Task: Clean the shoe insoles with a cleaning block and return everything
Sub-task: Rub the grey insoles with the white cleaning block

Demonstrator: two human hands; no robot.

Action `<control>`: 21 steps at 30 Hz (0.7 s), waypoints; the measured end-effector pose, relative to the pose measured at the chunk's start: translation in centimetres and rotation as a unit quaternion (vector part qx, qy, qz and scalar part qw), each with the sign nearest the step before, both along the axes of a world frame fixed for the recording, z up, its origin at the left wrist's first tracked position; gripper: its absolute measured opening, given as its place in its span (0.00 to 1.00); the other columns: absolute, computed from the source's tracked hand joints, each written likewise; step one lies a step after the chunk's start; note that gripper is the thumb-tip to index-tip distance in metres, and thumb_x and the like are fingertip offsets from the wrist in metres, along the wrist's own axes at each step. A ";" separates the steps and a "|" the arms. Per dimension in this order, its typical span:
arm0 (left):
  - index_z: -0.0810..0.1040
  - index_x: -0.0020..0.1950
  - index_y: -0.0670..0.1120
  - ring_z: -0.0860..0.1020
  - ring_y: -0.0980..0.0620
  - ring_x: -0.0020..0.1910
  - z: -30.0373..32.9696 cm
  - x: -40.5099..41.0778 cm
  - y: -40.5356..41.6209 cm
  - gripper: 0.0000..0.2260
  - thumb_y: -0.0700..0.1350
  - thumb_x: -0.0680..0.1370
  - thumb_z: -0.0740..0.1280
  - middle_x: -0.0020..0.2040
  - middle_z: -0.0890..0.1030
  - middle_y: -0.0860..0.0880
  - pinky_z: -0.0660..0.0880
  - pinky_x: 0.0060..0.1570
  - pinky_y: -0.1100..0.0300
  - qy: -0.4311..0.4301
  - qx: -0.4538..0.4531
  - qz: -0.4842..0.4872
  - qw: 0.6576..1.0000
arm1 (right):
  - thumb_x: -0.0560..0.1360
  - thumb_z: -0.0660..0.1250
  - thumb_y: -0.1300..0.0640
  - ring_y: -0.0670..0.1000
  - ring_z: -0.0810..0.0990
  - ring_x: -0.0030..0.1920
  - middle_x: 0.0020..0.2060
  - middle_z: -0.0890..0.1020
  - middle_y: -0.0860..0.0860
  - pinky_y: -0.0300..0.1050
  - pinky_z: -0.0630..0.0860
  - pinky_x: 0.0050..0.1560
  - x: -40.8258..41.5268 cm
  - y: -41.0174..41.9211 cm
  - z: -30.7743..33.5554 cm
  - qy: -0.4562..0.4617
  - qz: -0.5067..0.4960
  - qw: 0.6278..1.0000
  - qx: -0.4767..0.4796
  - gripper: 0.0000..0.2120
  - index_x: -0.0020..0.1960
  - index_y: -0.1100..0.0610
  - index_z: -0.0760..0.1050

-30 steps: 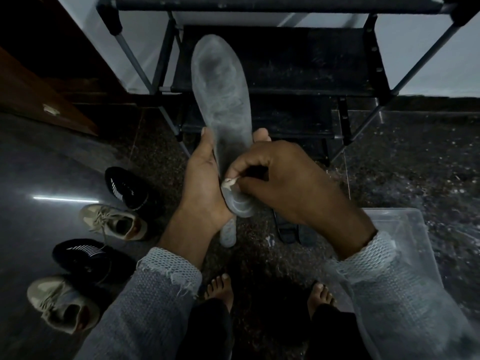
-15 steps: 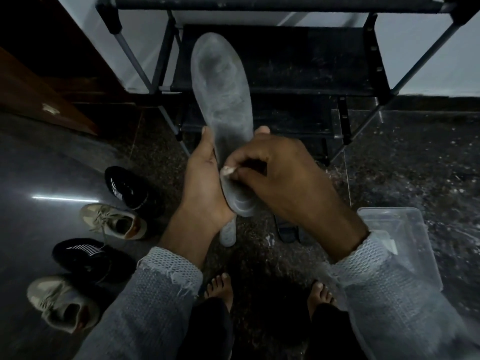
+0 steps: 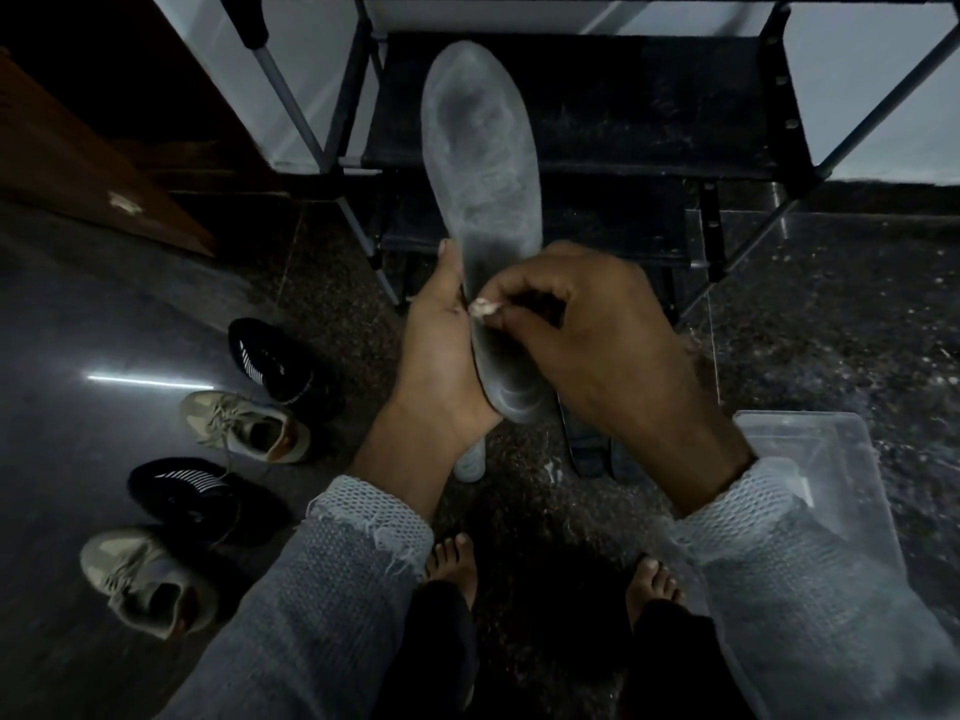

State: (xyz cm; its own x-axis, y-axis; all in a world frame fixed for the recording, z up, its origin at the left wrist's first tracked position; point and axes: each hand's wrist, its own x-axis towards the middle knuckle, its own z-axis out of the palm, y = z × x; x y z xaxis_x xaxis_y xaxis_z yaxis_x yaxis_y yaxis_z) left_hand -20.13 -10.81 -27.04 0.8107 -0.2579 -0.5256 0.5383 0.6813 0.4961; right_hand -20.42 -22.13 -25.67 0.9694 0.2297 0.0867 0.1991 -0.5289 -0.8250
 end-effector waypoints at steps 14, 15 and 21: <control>0.71 0.68 0.38 0.78 0.45 0.61 0.0 0.2 0.4 0.31 0.62 0.81 0.51 0.60 0.80 0.40 0.73 0.63 0.51 0.000 -0.028 0.014 1.000 | 0.74 0.72 0.59 0.38 0.81 0.45 0.41 0.84 0.41 0.35 0.77 0.51 -0.3 0.3 -0.3 0.041 -0.014 0.997 0.066 0.04 0.46 0.52 0.83; 0.71 0.68 0.38 0.78 0.45 0.60 0.0 0.3 0.5 0.31 0.63 0.81 0.51 0.59 0.80 0.41 0.74 0.63 0.51 -0.005 -0.031 0.012 0.999 | 0.73 0.72 0.60 0.38 0.81 0.44 0.41 0.84 0.41 0.33 0.77 0.50 -0.2 0.2 -0.2 0.048 -0.013 0.995 0.090 0.04 0.46 0.53 0.83; 0.71 0.68 0.38 0.76 0.45 0.63 -0.1 0.8 1.3 0.30 0.61 0.82 0.47 0.60 0.77 0.42 0.72 0.65 0.52 -0.048 -0.023 0.024 0.998 | 0.72 0.73 0.65 0.42 0.83 0.39 0.38 0.84 0.47 0.37 0.79 0.45 0.1 -1.0 0.1 0.083 -0.030 0.977 0.196 0.04 0.46 0.59 0.83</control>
